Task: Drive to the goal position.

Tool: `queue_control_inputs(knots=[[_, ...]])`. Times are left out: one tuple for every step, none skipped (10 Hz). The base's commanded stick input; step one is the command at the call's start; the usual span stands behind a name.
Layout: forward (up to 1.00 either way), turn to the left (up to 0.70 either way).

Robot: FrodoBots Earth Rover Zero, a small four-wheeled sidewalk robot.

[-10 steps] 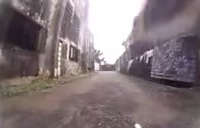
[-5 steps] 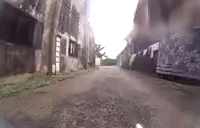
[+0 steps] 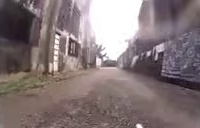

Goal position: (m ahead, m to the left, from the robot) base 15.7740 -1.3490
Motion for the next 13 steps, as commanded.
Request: queue_control_inputs(knots=[[0.7, 0.0], [0.7, 0.0], [0.7, 0.0], [0.7, 0.0], [0.7, 0.0], [0.7, 0.0], [0.7, 0.0], [0.7, 0.0], [0.7, 0.0], [0.7, 0.0], [0.7, 0.0], [0.7, 0.0], [0.7, 0.0]])
